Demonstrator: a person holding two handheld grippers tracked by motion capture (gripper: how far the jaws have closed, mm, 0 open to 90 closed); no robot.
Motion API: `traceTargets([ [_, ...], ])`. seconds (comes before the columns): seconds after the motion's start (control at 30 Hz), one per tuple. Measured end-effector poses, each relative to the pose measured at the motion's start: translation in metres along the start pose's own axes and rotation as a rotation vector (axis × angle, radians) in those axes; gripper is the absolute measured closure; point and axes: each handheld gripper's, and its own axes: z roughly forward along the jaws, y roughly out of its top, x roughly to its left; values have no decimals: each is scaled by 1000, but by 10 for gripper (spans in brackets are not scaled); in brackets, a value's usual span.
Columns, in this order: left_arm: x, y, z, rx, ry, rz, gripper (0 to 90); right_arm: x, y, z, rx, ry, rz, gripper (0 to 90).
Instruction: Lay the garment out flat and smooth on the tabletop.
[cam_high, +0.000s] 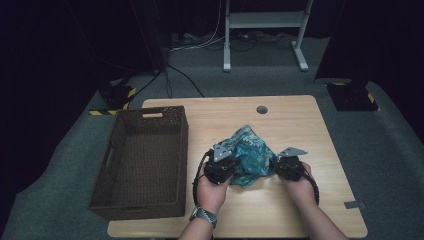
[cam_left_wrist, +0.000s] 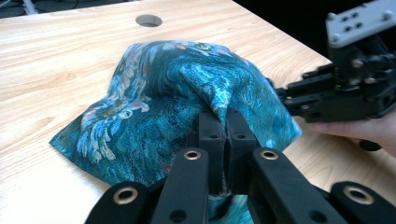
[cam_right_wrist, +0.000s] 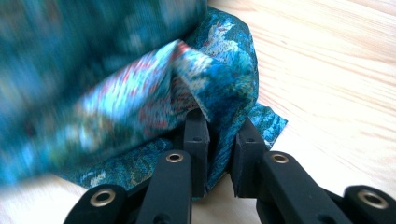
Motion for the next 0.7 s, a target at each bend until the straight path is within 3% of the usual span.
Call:
traceTargets([
  [0.27,6,-6,-1,5,8,-21,873,-29,-25,-27,4,-14,16,800],
  [0.43,5,-11,4,18,-2,-24,873,-43,-36,-39,9,-22,12,753],
  [0.6,3,-12,9,27,-5,-16,872,-56,-38,-47,15,-77,12,643],
  [0.7,4,-11,11,33,-10,-23,871,-63,-38,-51,10,-134,27,571],
])
